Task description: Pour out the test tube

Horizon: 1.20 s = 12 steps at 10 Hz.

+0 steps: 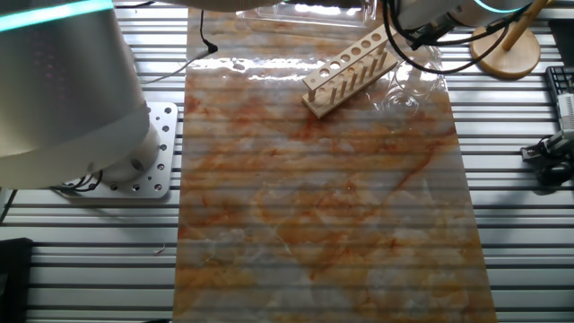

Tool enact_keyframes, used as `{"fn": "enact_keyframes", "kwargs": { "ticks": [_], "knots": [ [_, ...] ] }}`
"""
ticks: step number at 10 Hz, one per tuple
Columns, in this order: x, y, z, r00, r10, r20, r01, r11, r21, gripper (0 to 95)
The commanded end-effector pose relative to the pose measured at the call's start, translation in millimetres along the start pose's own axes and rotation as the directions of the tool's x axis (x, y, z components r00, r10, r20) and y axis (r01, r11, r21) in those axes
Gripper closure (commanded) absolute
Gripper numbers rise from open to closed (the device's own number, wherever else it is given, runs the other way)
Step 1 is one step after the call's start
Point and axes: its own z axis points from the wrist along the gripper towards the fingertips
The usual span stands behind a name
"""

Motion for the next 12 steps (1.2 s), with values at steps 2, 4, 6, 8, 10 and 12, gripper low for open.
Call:
{"fn": "enact_keyframes", "kwargs": {
  "ticks": [2, 4, 6, 8, 10, 12],
  "knots": [
    [-0.7, -0.1, -1.5, 1.000, 0.009, -0.004, -0.009, 1.000, -0.005, 95.0],
    [0.1, 2.5, -2.0, 1.000, 0.028, -0.001, -0.028, 1.000, -0.002, 95.0],
    [1.0, 4.2, -2.3, 0.999, 0.041, 0.000, -0.041, 0.999, -0.001, 95.0],
    [0.9, 4.2, -2.4, 0.998, 0.055, 0.003, -0.055, 0.998, 0.001, 95.0],
    [0.9, 4.3, -2.5, 0.998, 0.061, 0.007, -0.061, 0.998, 0.005, 95.0],
    [1.0, 4.3, -2.5, 0.998, 0.063, 0.018, -0.063, 0.998, 0.011, 95.0]
  ]
}}
